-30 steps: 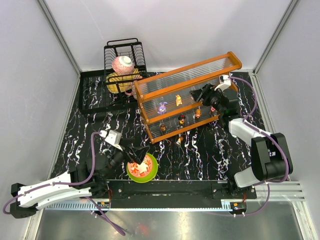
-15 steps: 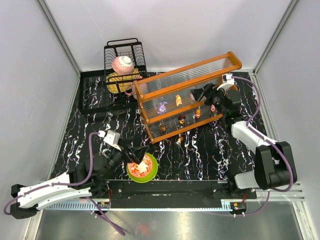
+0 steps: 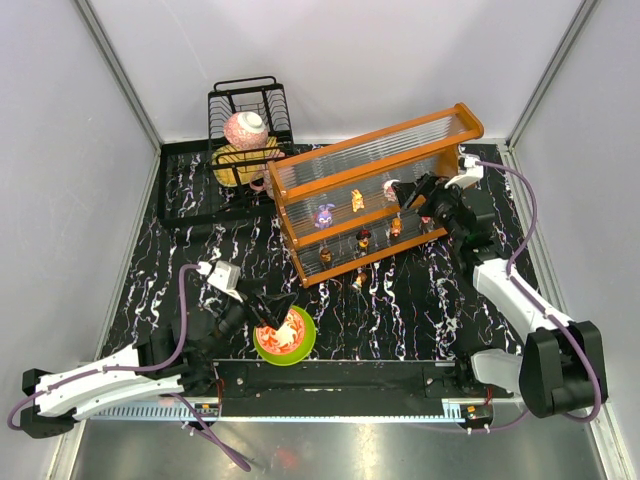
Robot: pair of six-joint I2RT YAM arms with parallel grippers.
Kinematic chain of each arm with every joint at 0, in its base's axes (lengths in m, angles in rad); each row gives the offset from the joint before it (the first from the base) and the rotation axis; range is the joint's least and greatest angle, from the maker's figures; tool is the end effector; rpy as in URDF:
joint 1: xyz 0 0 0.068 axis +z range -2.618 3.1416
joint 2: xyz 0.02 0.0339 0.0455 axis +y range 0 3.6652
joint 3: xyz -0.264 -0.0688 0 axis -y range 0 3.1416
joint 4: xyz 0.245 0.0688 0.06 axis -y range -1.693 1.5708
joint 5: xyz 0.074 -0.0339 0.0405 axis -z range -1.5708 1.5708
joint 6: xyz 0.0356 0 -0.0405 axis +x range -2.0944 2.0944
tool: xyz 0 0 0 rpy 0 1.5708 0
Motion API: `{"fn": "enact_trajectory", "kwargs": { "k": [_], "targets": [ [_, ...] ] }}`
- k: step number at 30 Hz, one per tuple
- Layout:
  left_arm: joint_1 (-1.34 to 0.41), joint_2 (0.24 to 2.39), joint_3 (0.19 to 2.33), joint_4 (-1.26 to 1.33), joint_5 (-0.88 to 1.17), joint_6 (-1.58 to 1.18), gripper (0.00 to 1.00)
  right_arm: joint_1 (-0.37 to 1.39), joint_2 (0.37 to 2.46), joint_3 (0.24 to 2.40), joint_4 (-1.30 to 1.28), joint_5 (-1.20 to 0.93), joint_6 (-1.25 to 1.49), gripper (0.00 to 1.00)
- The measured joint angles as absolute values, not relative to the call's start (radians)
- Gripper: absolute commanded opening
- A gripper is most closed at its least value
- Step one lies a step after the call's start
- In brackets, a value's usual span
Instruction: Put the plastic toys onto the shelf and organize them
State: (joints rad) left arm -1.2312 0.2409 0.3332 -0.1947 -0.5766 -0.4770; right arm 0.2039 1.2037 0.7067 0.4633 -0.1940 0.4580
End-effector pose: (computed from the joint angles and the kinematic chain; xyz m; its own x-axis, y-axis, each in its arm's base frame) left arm 0.0534 -0.0929 0.2482 -0.3102 -0.2773 -0.9093 0.5261 0.7466 -0.4072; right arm 0.2709 0.0630 0.2922 -0.2009 0.4015 -0.8936 -0.3329 0.8299 0.4477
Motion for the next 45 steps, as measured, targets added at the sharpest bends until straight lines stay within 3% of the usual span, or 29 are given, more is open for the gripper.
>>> {"fn": "enact_trajectory", "kwargs": {
  "k": [1,7,8,14,18,45],
  "targets": [
    [-1.231,0.241,0.333,-0.195,-0.577,-0.479,0.99,0.204,1.198,0.701,0.457,-0.189,0.456,0.88],
    [-1.231,0.225,0.333,-0.197,-0.577,-0.491,0.99,0.204,1.186,0.668,0.422,-0.176,0.462,0.69],
    [-1.231,0.223,0.333,-0.2,-0.577,-0.492,0.99,0.204,1.183,0.662,0.419,-0.176,0.465,0.6],
    [-1.231,0.222,0.333,-0.211,-0.577,-0.495,0.99,0.204,1.159,0.63,0.421,-0.176,0.482,0.33],
    [-1.231,0.222,0.333,-0.211,-0.577,-0.495,0.99,0.204,1.15,0.611,0.421,-0.175,0.494,0.0],
    [-1.231,0.222,0.333,-0.21,-0.593,-0.495,0.99,0.204,1.287,0.63,0.468,-0.174,0.51,0.0]
  ]
}}
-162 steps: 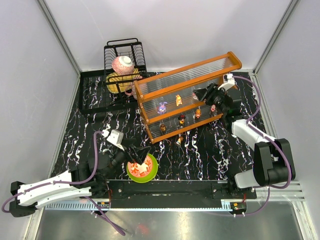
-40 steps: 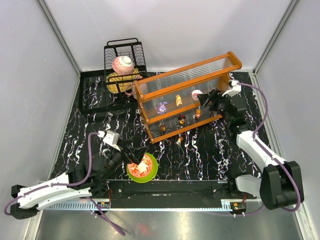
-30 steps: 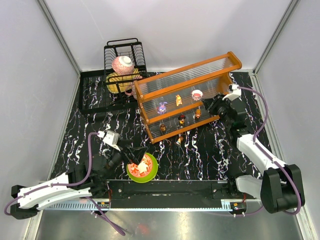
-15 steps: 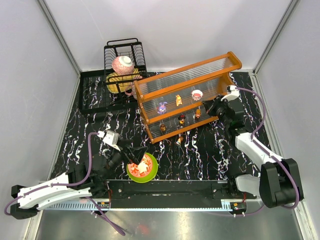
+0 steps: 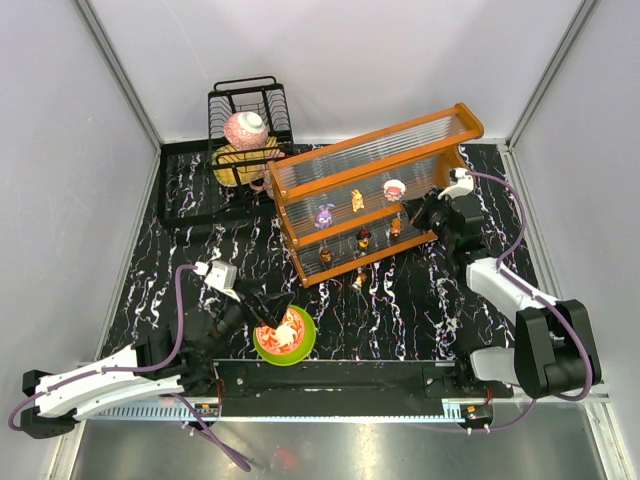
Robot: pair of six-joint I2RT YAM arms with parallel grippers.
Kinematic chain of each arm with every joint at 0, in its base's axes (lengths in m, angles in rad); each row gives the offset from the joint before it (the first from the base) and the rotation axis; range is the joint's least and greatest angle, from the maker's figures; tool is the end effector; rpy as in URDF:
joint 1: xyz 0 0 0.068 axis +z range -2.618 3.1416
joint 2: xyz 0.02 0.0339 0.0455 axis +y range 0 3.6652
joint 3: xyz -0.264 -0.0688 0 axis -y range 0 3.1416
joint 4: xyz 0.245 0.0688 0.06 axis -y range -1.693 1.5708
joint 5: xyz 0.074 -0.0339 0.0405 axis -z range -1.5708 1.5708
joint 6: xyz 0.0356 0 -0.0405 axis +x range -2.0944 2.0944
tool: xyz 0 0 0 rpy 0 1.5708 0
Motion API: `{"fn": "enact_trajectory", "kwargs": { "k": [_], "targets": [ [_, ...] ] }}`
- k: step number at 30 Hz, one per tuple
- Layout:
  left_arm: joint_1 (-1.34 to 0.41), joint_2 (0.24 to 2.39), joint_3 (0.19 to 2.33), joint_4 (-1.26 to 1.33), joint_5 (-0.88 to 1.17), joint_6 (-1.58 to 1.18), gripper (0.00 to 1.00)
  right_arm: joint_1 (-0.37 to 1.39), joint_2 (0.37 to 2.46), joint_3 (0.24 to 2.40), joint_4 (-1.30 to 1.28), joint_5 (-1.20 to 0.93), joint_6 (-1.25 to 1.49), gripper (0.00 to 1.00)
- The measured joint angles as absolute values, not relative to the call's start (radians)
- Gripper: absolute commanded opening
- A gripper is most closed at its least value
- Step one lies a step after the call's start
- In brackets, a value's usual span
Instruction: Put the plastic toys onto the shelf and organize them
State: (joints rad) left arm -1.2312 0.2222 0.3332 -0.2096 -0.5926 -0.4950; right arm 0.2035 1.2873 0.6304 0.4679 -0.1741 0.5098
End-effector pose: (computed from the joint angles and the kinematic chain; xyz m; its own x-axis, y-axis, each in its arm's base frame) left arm 0.0528 -0.0899 0.2483 -0.3124 -0.2985 -0.9018 0.5097 0.7484 -0.4243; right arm 0.2768 0.0634 0.2444 -0.3391 0.4208 -0.8414 -0.2294 0.8304 0.5077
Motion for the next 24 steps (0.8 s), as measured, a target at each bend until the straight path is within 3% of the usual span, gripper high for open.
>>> {"fn": "enact_trajectory", "kwargs": {
  "k": [24],
  "targets": [
    [-1.231,0.209,0.333,-0.216,-0.614,-0.495,0.99,0.204,1.354,0.662,0.505,-0.174,0.51,0.0]
  ]
}}
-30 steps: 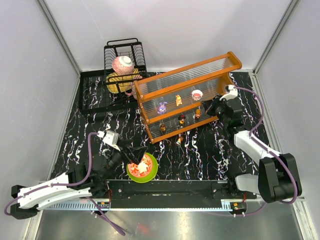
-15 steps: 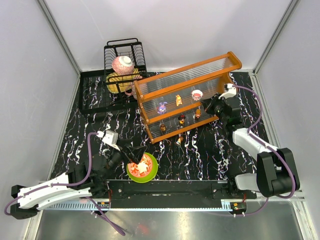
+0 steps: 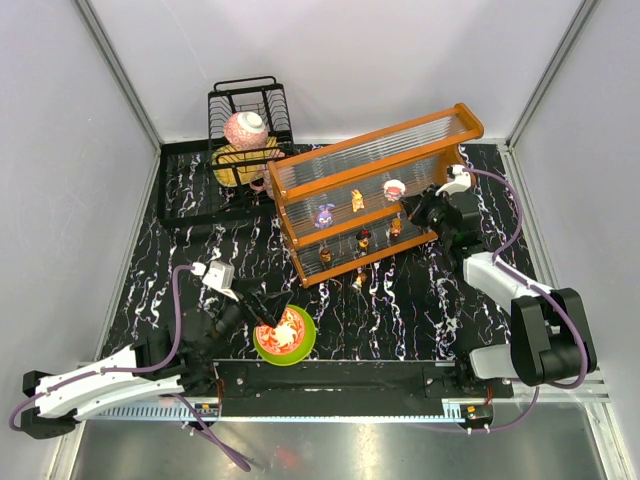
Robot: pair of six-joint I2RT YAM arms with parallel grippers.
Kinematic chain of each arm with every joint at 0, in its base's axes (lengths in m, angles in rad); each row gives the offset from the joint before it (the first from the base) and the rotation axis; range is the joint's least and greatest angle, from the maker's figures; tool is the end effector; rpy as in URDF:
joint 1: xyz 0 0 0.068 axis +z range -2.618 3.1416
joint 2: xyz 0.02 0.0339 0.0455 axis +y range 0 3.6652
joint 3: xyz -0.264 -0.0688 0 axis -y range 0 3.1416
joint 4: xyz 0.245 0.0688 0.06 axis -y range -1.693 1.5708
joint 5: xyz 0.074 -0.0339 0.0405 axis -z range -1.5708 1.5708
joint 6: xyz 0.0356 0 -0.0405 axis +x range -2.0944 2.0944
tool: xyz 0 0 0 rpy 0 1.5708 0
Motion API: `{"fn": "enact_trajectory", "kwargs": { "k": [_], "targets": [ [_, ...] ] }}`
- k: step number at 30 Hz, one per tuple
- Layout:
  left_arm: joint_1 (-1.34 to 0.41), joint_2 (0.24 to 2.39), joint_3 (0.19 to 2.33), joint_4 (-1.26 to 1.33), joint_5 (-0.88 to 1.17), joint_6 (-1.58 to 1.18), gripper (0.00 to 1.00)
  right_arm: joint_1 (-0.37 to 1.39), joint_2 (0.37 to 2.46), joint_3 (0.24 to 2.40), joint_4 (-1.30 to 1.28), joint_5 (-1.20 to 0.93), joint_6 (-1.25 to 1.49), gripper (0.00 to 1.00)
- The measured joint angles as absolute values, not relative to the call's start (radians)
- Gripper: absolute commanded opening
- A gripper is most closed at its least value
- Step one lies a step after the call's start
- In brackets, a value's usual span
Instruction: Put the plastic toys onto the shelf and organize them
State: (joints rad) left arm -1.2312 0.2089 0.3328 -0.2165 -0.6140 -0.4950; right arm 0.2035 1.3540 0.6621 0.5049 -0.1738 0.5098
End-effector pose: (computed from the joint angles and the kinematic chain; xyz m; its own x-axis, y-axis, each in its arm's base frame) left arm 0.0527 -0.0876 0.2485 -0.3024 -0.3096 -0.9015 0.4954 0.7570 -0.4261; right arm 0.2899 0.0661 0.2409 -0.3373 0.4212 -0.8419 -0.2301 0.8303 0.5076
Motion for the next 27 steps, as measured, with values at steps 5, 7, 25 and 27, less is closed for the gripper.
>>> {"fn": "enact_trajectory", "kwargs": {
  "k": [5,7,25,27],
  "targets": [
    [-1.231,0.209,0.333,-0.217,-0.615,-0.495,0.99,0.203,1.359,0.663,0.511,-0.174,0.51,0.0],
    [-1.231,0.209,0.333,-0.216,-0.616,-0.495,0.99,0.202,1.361,0.663,0.511,-0.174,0.509,0.0],
    [-1.231,0.209,0.333,-0.216,-0.622,-0.495,0.99,0.196,1.379,0.67,0.528,-0.173,0.509,0.0],
    [-1.231,0.209,0.333,-0.216,-0.622,-0.494,0.99,0.195,1.382,0.672,0.528,-0.173,0.509,0.0]
  ]
}}
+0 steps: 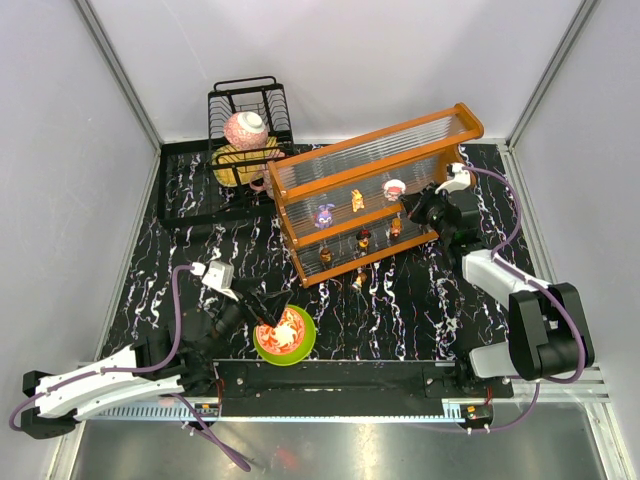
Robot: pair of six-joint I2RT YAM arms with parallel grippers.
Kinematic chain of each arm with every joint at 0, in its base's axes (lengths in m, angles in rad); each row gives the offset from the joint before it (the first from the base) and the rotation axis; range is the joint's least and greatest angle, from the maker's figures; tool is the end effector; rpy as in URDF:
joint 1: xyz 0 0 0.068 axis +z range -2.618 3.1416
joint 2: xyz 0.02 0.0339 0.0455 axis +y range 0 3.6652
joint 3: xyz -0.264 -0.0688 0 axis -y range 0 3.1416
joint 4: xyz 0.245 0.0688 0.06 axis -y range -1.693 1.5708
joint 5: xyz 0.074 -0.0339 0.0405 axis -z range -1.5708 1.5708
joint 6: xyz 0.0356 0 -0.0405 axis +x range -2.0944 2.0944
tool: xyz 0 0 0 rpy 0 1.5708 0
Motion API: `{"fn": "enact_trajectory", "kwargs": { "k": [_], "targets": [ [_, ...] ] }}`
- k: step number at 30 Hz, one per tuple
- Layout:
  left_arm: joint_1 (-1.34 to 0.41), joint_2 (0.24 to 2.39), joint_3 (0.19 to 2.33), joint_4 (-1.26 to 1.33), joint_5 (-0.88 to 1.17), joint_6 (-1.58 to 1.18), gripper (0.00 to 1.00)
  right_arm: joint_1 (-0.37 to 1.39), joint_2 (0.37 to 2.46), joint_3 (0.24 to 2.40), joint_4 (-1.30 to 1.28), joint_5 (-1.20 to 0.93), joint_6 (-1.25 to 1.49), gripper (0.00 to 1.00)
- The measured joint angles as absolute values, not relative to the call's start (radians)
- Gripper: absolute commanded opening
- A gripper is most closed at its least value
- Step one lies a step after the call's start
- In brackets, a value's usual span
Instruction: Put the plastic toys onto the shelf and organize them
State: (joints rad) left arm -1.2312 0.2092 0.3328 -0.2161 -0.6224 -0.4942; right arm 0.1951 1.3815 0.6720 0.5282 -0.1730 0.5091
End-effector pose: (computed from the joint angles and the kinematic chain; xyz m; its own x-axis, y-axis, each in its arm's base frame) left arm 0.0529 -0.0874 0.2486 -0.2987 -0.3113 -0.9021 0.4896 0.7614 -0.4249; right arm 0.2956 0.0647 0.2390 -0.3285 0.4245 -0.8437 -0.2256 0.8322 0.5065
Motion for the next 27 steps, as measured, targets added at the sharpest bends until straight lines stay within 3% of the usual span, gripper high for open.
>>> {"fn": "enact_trajectory", "kwargs": {
  "k": [27],
  "targets": [
    [-1.23,0.209,0.318,-0.217,-0.626,-0.495,0.99,0.187,1.41,0.694,0.532,-0.173,0.506,0.0]
  ]
}}
